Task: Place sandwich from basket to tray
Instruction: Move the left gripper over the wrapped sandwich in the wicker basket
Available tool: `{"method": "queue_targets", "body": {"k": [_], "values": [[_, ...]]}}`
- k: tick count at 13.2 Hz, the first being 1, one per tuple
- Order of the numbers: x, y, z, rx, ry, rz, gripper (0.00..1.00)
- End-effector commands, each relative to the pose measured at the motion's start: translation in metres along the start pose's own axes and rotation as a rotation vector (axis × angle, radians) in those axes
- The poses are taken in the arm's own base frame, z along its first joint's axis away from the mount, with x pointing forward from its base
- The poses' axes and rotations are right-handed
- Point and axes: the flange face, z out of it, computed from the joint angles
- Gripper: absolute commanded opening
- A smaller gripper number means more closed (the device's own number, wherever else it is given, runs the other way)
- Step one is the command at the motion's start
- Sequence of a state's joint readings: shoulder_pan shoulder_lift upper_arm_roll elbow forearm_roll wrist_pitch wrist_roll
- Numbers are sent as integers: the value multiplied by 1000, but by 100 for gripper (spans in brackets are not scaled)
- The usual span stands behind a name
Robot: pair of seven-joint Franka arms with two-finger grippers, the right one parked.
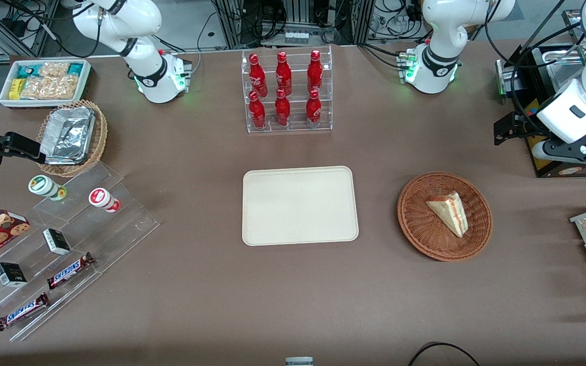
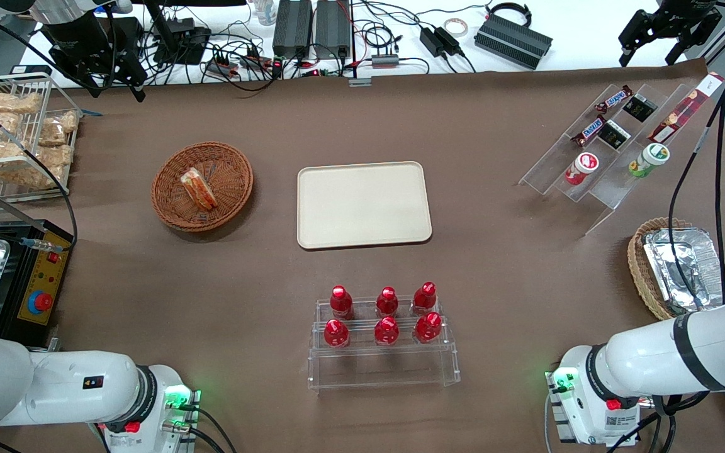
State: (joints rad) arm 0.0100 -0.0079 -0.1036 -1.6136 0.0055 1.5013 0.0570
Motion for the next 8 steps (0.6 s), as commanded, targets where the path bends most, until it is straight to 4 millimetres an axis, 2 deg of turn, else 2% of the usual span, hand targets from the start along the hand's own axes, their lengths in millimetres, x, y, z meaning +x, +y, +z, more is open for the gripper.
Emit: {"method": "queue_targets", "body": {"k": [1, 3, 4, 5, 8], "values": [[3, 1, -2, -14, -10, -7, 100], [3, 4, 3, -19, -22, -4, 100], [2, 4, 15, -19, -42, -2, 100], [5, 6, 29, -15, -35, 3, 100], [13, 5, 89, -13, -15, -1, 100]]}}
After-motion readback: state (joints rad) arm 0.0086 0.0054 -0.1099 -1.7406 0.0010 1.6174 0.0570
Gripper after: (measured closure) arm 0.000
